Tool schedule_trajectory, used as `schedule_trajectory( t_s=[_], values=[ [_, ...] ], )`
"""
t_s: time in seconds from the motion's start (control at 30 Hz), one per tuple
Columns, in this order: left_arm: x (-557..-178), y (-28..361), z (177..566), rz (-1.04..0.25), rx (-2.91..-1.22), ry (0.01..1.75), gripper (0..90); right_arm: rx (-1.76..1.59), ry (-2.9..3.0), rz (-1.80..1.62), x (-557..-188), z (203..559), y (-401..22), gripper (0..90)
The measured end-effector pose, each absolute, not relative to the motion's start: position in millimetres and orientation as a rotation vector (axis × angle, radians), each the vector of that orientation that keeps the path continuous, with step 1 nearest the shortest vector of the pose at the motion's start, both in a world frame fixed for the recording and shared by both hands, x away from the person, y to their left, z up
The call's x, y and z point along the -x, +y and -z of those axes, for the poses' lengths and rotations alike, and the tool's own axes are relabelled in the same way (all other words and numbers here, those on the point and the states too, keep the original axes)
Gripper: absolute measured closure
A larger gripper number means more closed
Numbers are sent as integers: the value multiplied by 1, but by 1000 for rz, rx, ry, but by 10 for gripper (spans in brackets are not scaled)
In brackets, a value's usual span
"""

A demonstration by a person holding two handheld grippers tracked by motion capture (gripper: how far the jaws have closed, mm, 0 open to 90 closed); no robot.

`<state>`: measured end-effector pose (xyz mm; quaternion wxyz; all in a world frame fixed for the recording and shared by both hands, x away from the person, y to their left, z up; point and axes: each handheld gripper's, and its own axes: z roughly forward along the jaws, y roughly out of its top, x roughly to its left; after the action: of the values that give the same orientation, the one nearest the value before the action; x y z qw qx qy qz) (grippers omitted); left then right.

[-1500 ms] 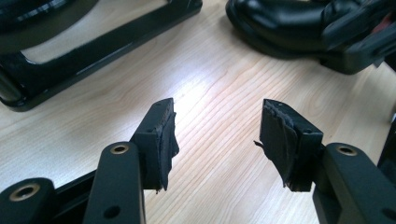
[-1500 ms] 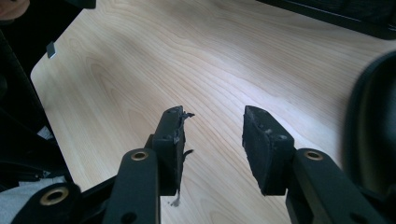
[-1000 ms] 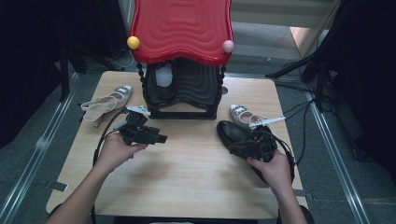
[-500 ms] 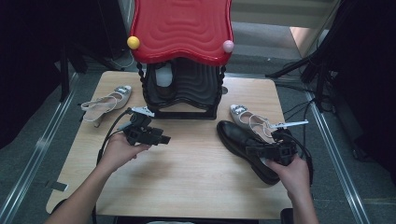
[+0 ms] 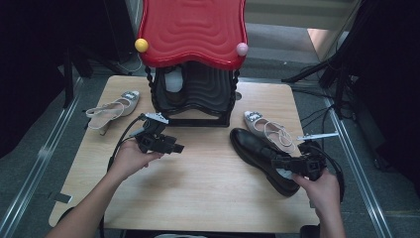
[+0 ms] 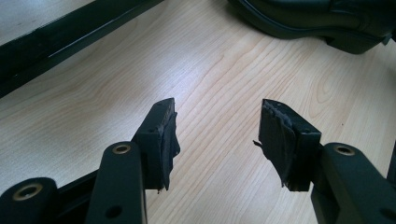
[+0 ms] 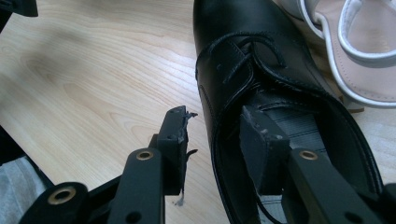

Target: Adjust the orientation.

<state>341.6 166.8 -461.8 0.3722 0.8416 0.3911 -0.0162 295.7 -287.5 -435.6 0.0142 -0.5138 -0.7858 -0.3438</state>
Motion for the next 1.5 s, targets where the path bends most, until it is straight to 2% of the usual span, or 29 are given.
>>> schedule_trajectory(
  t_s=[0.37,0.63,0.77,0.83,1.17,1.5],
  values=[
    [-340,168,463,37,-2159,1010,472,1641,-2520,901,-301,442,-284,576],
    [-339,170,463,36,-2143,1013,467,1608,-2542,858,-319,458,-259,672],
    [-338,171,463,31,-2145,1021,468,1591,-2488,887,-322,464,-255,792],
    [-338,171,463,30,-2146,1020,469,1591,-2469,901,-321,464,-255,820],
    [-336,174,460,24,-2126,1010,506,1542,-2422,930,-314,454,-243,833],
    [-332,175,461,35,-2134,1008,548,1410,-2475,944,-315,446,-196,832]
  ],
)
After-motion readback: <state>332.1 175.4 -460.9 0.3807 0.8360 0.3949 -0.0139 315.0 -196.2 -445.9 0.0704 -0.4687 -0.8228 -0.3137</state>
